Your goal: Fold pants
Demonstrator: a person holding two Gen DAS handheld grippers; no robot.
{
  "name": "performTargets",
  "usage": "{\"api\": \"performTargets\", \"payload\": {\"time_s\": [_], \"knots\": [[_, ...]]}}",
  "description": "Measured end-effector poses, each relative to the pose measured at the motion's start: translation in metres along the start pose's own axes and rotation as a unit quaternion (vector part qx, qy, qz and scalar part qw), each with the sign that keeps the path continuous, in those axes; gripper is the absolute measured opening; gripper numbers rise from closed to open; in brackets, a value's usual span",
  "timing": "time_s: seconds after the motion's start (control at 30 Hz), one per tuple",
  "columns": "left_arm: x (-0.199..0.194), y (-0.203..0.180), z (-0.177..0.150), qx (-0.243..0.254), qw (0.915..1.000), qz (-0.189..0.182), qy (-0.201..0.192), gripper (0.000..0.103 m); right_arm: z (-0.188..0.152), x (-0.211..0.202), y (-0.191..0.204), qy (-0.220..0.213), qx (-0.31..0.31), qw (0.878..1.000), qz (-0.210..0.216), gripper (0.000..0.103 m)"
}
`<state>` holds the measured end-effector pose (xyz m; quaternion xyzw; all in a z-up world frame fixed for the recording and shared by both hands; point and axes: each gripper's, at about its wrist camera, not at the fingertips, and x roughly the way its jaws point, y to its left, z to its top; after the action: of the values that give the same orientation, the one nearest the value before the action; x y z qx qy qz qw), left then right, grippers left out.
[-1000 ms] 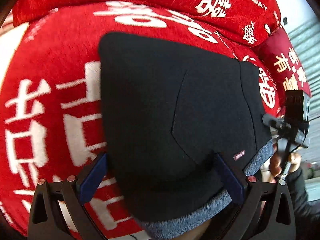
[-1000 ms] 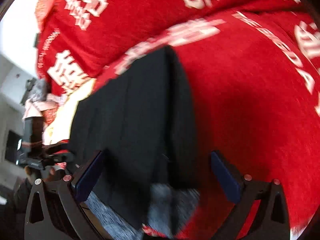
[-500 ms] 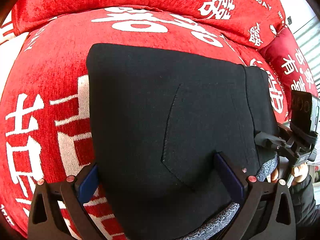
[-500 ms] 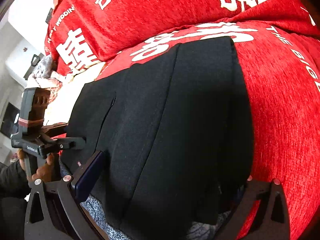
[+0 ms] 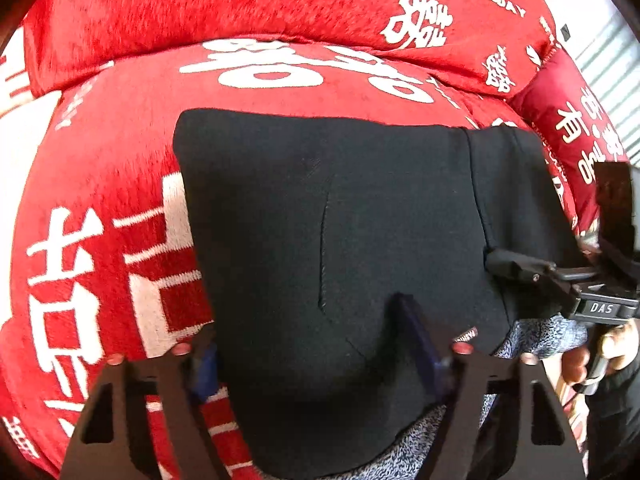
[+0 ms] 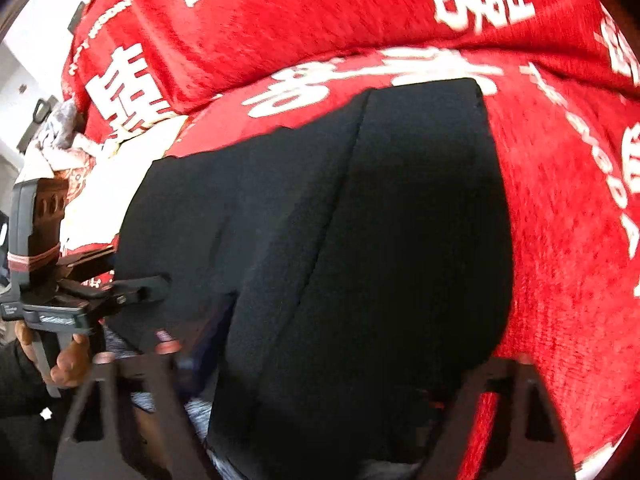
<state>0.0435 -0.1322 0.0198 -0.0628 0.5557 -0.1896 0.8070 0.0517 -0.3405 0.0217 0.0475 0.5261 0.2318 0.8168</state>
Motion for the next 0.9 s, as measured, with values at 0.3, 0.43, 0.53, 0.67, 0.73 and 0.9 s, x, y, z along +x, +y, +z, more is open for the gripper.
{"api": "performTargets", "payload": {"time_s": [0.3,0.43,0.53,0.67,0.73,0.9], "knots": [[-0.032,0.000,0.000,0.010,0.9999,0.001,-0.013,0.048,0.002,-0.036,0.046,-0.036,-0.009,0.999,-0.015,0.059],[-0.050,0.008,-0.001,0.003,0.9997,0.000,-0.025,0.048,0.007,-0.045,0.069,-0.041,-0.024,0.999,-0.016,0.059],[-0.070,0.020,-0.001,-0.005,0.9993,0.002,-0.036,0.048,0.018,-0.050,0.086,-0.049,-0.033,0.998,-0.011,0.059],[-0.092,0.037,0.003,-0.009,0.9985,0.024,-0.048,0.048,0.031,-0.046,0.110,-0.054,-0.047,0.997,-0.002,0.059],[-0.100,0.050,0.005,-0.015,0.9982,0.032,-0.049,0.048,0.040,-0.038,0.122,-0.052,-0.051,0.997,0.006,0.059],[-0.109,0.084,0.009,-0.034,0.9969,0.053,-0.048,0.048,0.056,-0.017,0.148,-0.043,-0.057,0.997,0.018,0.059]]}}
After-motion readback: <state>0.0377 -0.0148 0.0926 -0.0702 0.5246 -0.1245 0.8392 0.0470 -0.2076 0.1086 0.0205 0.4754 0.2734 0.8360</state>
